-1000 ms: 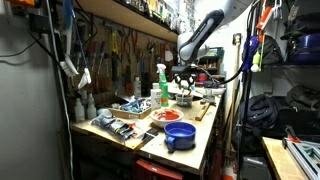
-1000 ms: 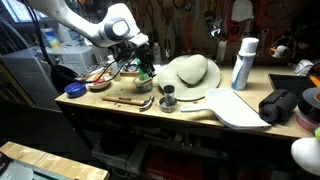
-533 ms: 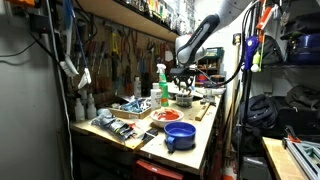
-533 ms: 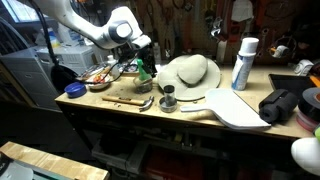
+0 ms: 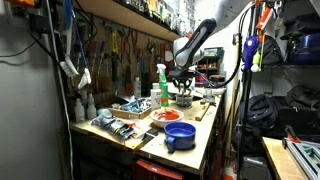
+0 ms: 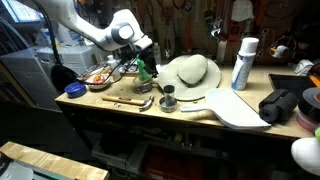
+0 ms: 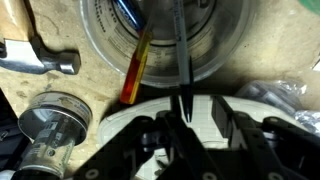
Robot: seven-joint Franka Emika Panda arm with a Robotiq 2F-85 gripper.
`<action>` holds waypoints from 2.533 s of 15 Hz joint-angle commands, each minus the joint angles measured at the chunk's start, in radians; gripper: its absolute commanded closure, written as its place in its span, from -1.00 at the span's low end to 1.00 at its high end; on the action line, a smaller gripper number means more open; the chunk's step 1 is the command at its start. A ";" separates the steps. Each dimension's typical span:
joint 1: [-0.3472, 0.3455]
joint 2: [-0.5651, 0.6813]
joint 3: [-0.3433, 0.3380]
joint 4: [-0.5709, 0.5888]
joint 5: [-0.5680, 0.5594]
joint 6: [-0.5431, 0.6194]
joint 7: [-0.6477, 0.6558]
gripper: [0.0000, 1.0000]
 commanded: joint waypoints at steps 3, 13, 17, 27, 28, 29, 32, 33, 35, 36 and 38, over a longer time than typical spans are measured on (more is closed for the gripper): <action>0.023 0.021 -0.024 0.011 -0.007 -0.026 0.010 0.07; 0.026 0.018 -0.033 0.009 -0.008 -0.018 0.010 0.95; 0.047 -0.029 -0.049 -0.027 -0.035 0.011 0.026 0.90; 0.085 -0.407 -0.026 -0.339 -0.218 0.109 -0.014 0.91; 0.085 -0.444 0.001 -0.369 -0.201 0.129 -0.015 0.91; 0.083 -0.477 0.038 -0.398 -0.171 0.144 -0.032 0.91; 0.097 -0.565 0.156 -0.476 -0.089 0.152 -0.110 0.92; 0.104 -0.582 0.190 -0.495 -0.038 0.145 -0.160 0.92; 0.119 -0.626 0.239 -0.538 0.067 0.127 -0.286 0.91; 0.127 -0.648 0.251 -0.560 0.125 0.115 -0.363 0.92; 0.193 -0.686 0.213 -0.608 0.215 0.109 -0.515 0.91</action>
